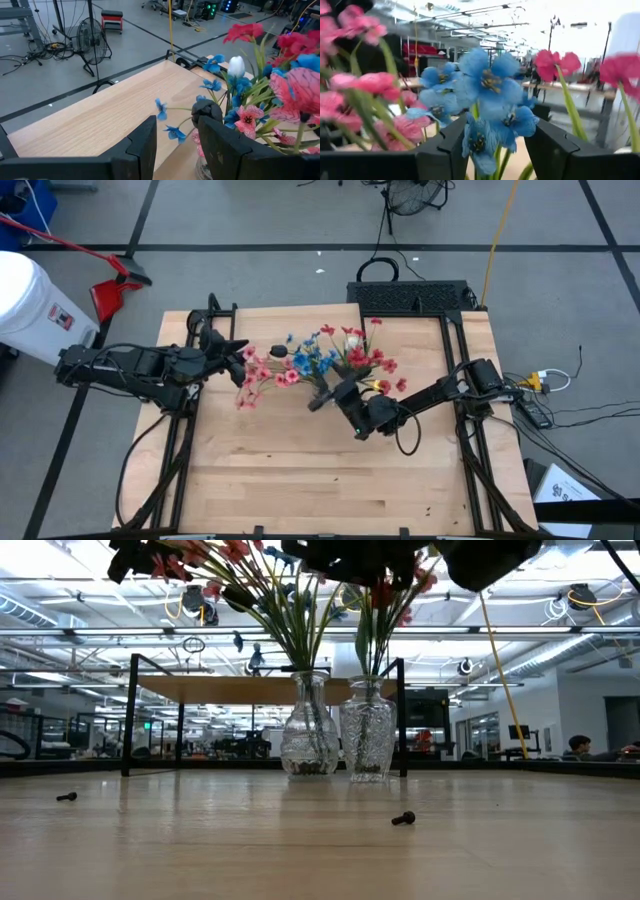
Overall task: Pick and place flowers into a vace then onto a shelf
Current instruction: Put the right transparent vase on the shelf
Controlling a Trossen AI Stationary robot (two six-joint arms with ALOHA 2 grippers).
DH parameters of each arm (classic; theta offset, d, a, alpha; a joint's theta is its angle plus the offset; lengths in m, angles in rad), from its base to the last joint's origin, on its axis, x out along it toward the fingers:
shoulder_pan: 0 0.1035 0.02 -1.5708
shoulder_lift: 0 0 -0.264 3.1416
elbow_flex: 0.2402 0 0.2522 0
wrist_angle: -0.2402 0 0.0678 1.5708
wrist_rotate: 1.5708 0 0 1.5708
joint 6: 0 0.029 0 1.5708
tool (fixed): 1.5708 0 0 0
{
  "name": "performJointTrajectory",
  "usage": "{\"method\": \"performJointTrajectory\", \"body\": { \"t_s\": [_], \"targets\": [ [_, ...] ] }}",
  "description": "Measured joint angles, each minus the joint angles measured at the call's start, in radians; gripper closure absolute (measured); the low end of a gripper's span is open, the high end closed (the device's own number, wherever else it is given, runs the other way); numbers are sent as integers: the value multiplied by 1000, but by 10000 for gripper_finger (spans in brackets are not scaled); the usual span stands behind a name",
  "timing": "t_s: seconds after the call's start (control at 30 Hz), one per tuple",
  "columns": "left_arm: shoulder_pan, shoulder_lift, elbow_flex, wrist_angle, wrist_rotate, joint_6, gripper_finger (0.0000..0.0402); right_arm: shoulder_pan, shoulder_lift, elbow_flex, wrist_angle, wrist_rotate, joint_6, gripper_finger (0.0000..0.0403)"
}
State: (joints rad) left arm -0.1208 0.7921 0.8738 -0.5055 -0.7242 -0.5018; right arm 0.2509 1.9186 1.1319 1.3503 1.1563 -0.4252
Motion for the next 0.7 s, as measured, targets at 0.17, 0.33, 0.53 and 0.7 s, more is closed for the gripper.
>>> {"method": "performJointTrajectory", "body": {
  "t_s": [0.17, 0.33, 0.53, 0.7],
  "targets": [
    [0, 0, 0, -1, 0, 0, 254, 6, 1, 46, 5, -5, -173, 238],
    [0, 0, 0, -24, 0, 0, 254, -2, 1, 86, -1, -5, -226, 238],
    [0, 0, 0, -32, 0, -16, 254, -3, 0, 120, 24, -10, -288, 238],
    [0, 0, 0, -32, 0, -17, 254, -3, 0, 125, 17, -29, -328, 238]
  ]
}}
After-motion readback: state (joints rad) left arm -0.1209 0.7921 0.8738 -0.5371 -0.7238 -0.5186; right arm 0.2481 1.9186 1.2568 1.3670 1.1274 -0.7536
